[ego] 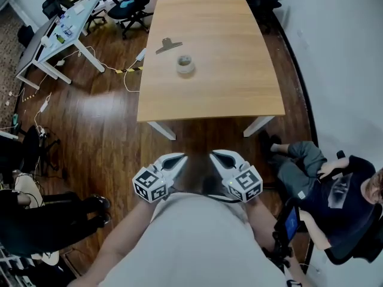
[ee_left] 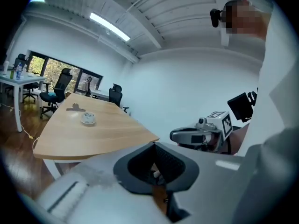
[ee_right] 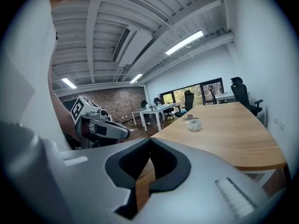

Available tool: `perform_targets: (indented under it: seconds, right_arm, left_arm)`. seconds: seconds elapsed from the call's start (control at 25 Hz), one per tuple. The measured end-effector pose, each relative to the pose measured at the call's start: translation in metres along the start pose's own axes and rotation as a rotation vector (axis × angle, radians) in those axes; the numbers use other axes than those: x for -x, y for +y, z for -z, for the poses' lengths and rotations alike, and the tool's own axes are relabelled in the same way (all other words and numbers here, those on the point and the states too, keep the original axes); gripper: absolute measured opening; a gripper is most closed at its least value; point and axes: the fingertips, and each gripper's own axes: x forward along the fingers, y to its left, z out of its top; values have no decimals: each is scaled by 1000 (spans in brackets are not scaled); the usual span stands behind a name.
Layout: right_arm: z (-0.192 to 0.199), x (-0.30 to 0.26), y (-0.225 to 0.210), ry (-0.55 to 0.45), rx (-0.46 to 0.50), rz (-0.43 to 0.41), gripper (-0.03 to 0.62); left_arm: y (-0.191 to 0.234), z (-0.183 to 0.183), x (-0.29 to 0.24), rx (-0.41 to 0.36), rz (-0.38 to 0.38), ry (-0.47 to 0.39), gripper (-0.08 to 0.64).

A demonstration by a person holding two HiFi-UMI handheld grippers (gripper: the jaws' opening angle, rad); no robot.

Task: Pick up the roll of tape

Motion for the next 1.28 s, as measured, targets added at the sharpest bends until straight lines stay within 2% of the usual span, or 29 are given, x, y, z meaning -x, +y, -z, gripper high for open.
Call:
perform_targets:
  seconds: [0.24, 0.44, 0.64, 0.84, 1.04, 1.28]
  right_arm:
    - [-11, -19, -27, 0, -9, -15, 6]
    - [-18, -82, -32, 44, -3, -44, 6]
    - [-31, -117, -42, 93, 2, 12, 6]
    - [-60, -151, -52, 87, 21, 46, 6]
    - [-83, -191, -57, 83, 36, 80, 6]
    - [-86, -201, -65, 96, 21, 139, 6]
  left_arm:
    - [23, -14, -16, -23, -20, 15, 6]
    - [79, -19, 2, 0, -71, 9, 6]
    - [126, -25, -3, 27, -9, 6, 6]
    - [161, -60, -11, -5, 68, -30, 6]
    - [204, -83, -9, 14, 115, -57, 6]
    - [217, -84, -13, 18, 171, -43, 6]
